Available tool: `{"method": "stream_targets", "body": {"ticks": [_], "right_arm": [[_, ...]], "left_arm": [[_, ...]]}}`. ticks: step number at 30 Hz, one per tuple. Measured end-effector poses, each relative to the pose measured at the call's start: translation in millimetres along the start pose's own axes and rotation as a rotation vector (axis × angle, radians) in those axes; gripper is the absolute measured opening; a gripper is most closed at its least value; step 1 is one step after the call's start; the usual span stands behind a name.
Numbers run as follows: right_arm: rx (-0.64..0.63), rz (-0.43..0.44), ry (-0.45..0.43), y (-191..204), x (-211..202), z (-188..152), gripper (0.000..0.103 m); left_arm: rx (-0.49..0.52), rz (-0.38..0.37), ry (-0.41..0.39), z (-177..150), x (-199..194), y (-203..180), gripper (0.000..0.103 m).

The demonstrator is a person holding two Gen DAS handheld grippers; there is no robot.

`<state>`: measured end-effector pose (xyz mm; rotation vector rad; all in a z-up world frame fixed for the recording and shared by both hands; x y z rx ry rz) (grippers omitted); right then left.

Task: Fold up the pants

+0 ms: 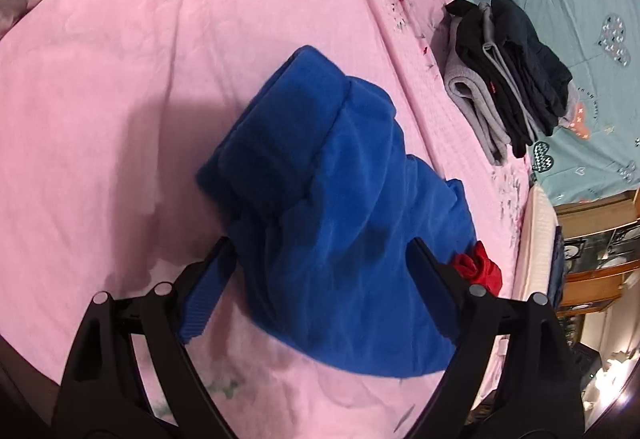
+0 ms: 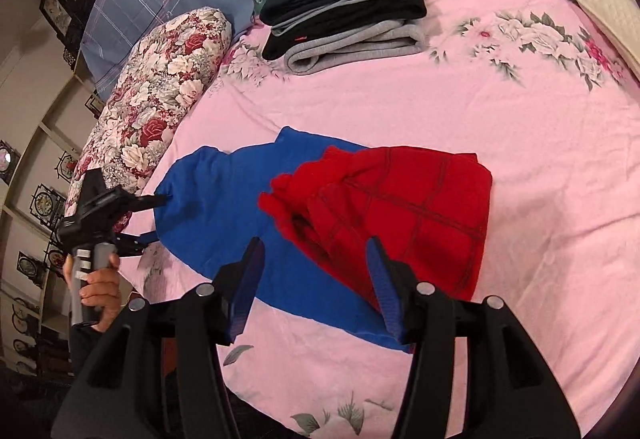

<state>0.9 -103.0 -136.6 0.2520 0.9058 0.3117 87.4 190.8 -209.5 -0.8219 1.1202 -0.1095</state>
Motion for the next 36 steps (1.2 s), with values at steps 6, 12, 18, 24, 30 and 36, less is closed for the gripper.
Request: {"method": "stream_targets", "body": {"ticks": [6,12,18,24,30,36], "right_arm": [[0.031,0.017,-0.009,-4.5,-2.1,-0.9,0.054],[0.023,0.012,0.005,-1.2,1.0,-2.4,0.054],[0.006,-0.025,0.039,7.3,13.2,-2.5,0.054],[-0.124,-0.004,0.110,53.5,57.0,27.2,0.054],[-0.238,-0.035,0.184,93.9,136.3,67.2,0.012],[-0.226,-0.095,0.300,88.4,189.8,56.5,0.007]], "left_arm": [[0.003,-0.043,-0.032,24.4,13.4,-8.5,0.101],[0.008,0.003,-0.100,28.3,12.1,1.7,0.031],[0.053,-0.062,-0.228,26.4,-23.7,-6.0,0.029],[0.097,-0.058,-0.248,24.4,-31.3,-12.1,0.029],[0.109,-0.054,-0.242,26.5,-30.1,-16.3,0.029],[0.165,-0.007,-0.246,25.0,-29.3,-25.9,0.029]]}}
Point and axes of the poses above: each gripper's, at about its wrist camera, not at the fingertips, and x roughly the way its jaws point, y to its left, z to its top, the point moved 10 cm from there along x, roughly the way its jaws point, and after that the axes turned 4 degrees about -z, right-handed, at the moved point
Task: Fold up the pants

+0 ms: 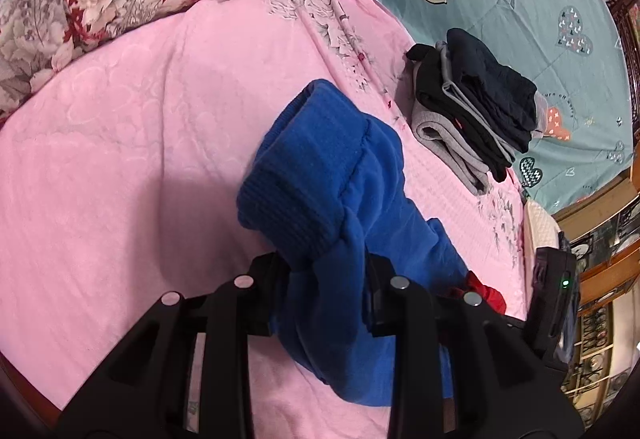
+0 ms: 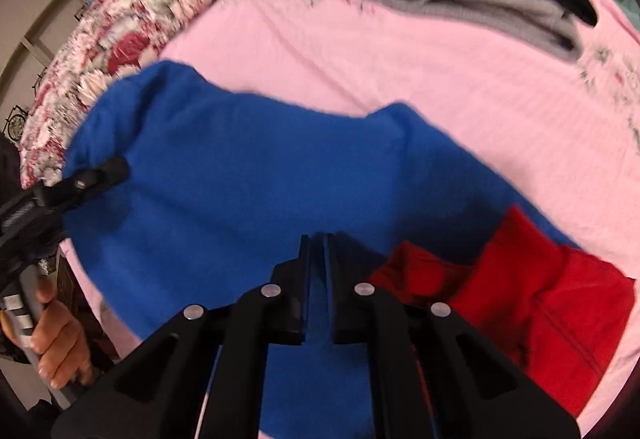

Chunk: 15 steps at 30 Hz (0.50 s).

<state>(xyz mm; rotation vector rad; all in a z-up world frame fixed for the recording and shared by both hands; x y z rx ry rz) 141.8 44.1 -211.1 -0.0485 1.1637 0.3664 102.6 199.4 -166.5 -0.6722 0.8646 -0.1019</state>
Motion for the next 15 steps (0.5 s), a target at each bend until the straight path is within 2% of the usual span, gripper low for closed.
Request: {"method": "stream_targets", "body": {"ticks": [3,5,8,11,15], "right_arm": [[0.001,0.005,-0.012,0.2,-17.8,0.5,0.007],[0.026,0.031,-0.094,-5.4,-50.4,7.1,0.007],[0.059,0.003,-0.242,-29.8,-113.4,6.4,0.008],[0.135,-0.016,-0.326,-69.1,-159.2,-16.6,0.008],[0.290,-0.039,-0.382,-136.1,-191.1,-79.2,0.009]], "left_arm": [[0.053,0.015,-0.021,0.9,-6.9,-13.5,0.029],[0.116,0.030,-0.044,1.7,-14.6,-31.2,0.029],[0.216,0.047,-0.068,-2.5,-23.7,-67.3,0.029],[0.317,0.011,-0.067,-16.0,-26.1,-117.3,0.029],[0.479,-0.066,0.004,-58.3,-12.3,-196.9,0.029]]}}
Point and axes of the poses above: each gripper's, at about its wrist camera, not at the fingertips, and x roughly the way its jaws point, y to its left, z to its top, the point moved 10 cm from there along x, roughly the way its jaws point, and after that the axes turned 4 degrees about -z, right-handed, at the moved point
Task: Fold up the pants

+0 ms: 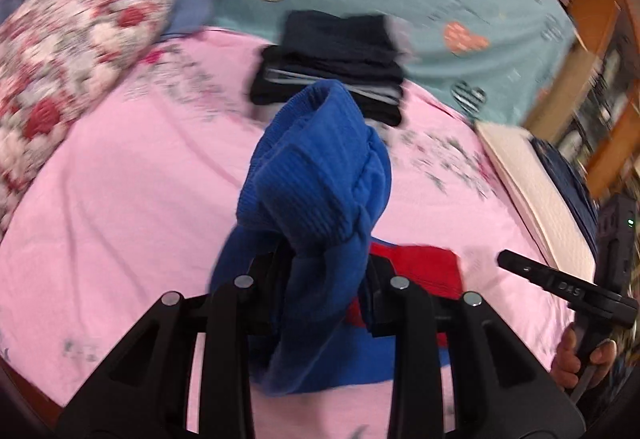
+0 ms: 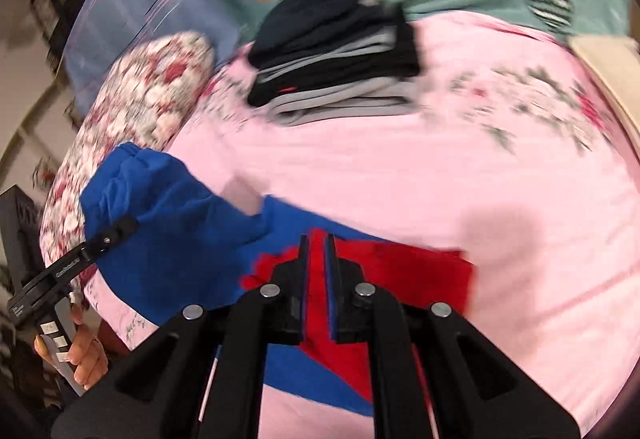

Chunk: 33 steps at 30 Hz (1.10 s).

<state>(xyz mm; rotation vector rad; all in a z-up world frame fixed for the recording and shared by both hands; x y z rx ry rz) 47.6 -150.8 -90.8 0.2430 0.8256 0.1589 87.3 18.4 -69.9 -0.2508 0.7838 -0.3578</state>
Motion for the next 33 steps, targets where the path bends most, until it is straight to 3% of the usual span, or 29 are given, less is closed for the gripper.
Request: {"method": "stream_targets", "body": {"ticks": [4,9,10,11,12,14,17,19,20,23,25,27,29,31,33], "right_arm": [[0.124,-0.012,0.000,-54.0,-18.5,-36.3,0.009],[0.218,0.000,-0.006,-95.3,-30.5,-64.1,0.009],[0.227,0.004,-0.010,-101.0,-33.5,-67.2,0.009],[0.233,0.005,-0.012,-102.8,-34.3,-69.7,0.009],[0.242,0.008,-0.015,-104.9,-34.3,-70.7,0.009],[0.250,0.012,-0.015,-110.7,-33.4,-73.5,0.009],[0.259,0.018,-0.005,-114.6,-29.4,-75.4,0.009],[0.262,0.019,-0.004,-115.9,-28.0,-73.7,0.009],[0.262,0.020,-0.007,-115.5,-28.5,-72.1,0.009],[0.244,0.039,-0.010,-105.4,-29.9,-68.6,0.009],[0.210,0.083,-0.001,-86.3,-29.3,-64.4,0.009],[0.163,0.145,0.014,-59.5,-29.2,-59.1,0.009],[0.103,0.189,0.028,-31.1,-28.4,-53.9,0.013],[0.033,0.207,0.042,-2.7,-23.1,-49.8,0.018],[-0.014,0.211,0.056,18.9,-13.8,-47.2,0.018]], "left_arm": [[0.130,-0.030,0.090,-20.2,39.1,-68.4,0.029],[0.233,0.025,0.206,-54.8,95.5,-110.2,0.032],[0.248,0.027,0.227,-61.6,103.0,-112.4,0.048],[0.255,-0.005,0.265,-70.0,110.9,-118.3,0.079],[0.241,-0.072,0.323,-80.8,116.6,-125.7,0.091],[0.223,-0.150,0.363,-86.7,115.4,-133.8,0.094],[0.239,-0.335,0.365,-82.9,87.0,-153.2,0.094],[0.198,-0.414,0.312,-67.7,61.9,-148.5,0.096],[0.171,-0.407,0.283,-57.5,55.6,-139.2,0.097],[0.056,-0.280,0.193,-29.9,43.9,-82.8,0.097],[-0.008,-0.221,0.169,-23.7,40.4,-47.5,0.094],[-0.060,-0.209,0.178,-25.0,40.8,-25.5,0.075],[-0.099,-0.229,0.228,-34.1,44.8,-14.0,0.038],[-0.100,-0.257,0.260,-45.3,51.2,-18.8,0.019],[-0.079,-0.282,0.282,-55.5,59.1,-26.2,0.017]]}}
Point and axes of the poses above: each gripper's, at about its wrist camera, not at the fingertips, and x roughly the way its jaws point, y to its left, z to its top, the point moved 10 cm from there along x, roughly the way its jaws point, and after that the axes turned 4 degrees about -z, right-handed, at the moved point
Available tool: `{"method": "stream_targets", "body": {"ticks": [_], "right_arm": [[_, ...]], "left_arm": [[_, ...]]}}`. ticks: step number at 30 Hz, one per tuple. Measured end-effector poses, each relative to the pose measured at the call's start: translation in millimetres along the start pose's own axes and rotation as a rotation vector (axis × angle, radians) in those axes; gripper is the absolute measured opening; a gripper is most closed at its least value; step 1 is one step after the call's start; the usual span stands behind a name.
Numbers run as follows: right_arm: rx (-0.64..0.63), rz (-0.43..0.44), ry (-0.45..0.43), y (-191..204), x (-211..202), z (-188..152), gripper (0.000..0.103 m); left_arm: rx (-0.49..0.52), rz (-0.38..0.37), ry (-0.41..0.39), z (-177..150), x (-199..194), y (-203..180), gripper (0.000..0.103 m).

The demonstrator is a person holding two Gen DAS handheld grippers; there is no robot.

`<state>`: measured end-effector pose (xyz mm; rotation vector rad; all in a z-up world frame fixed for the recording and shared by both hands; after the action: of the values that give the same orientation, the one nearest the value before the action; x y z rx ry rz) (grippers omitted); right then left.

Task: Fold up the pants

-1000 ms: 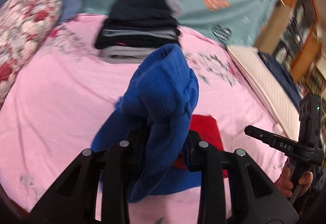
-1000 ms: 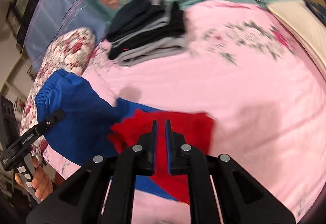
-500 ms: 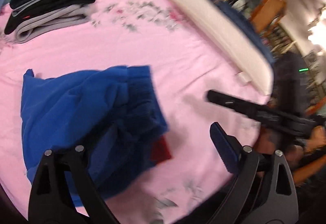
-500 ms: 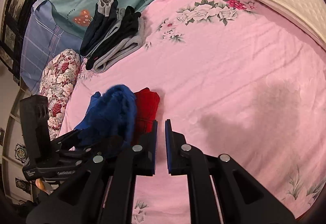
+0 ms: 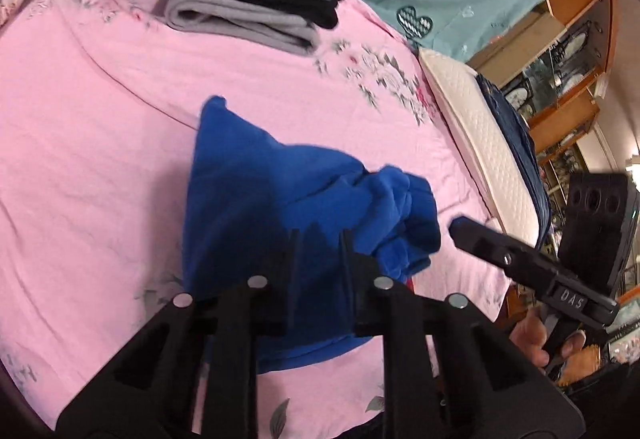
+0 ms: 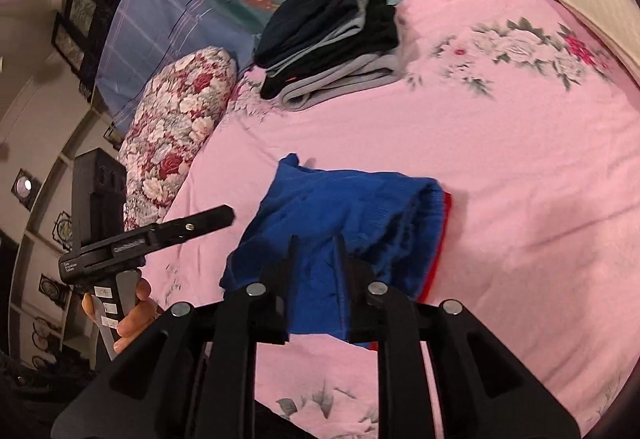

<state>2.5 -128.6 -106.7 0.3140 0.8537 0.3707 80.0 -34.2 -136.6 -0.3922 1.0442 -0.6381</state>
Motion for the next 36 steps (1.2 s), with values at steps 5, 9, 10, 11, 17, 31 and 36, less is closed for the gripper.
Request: {"method": "stream_targets", "body": {"ticks": [5,9,10,11,17,31,36], "right_arm": [[-0.018,-0.142,0.046,-11.4,36.4,-1.3,0.018],[0.077,-0.251,0.146,-57.0,43.0,-36.2,0.011],[0.103,-0.256,0.149,-64.4,41.7,-41.3,0.011],[0.118,-0.252,0.149,-68.6,41.6,-44.6,0.010],[0.014,-0.287,0.173,-53.9,37.5,-35.9,0.013],[-0.370,-0.180,0.399,71.4,173.1,39.8,0.059],[-0.366,-0.160,0.482,62.6,202.0,27.6,0.019]], "left_arm": [[0.014,0.033,0.087,-22.6,34.6,9.6,0.017],[0.020,0.042,0.114,-29.1,51.4,21.4,0.017],[0.006,0.033,0.119,-28.8,55.1,23.8,0.017],[-0.004,0.026,0.122,-27.9,55.4,24.7,0.017],[0.015,0.054,0.050,-26.9,8.8,25.7,0.043],[0.055,0.066,0.091,-39.1,10.8,25.3,0.012],[0.048,0.028,0.106,-44.8,12.9,28.1,0.012]]}}
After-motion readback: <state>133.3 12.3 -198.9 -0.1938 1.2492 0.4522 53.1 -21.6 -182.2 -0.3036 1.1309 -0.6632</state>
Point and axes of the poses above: each gripper's, at about its wrist camera, not at the fingertips, and x roughly the way its jaws point, y to its left, z to its top, the point moved 10 cm from there along x, roughly the way its jaws point, and after that the axes turned 4 degrees about -z, right-handed, at the moved point
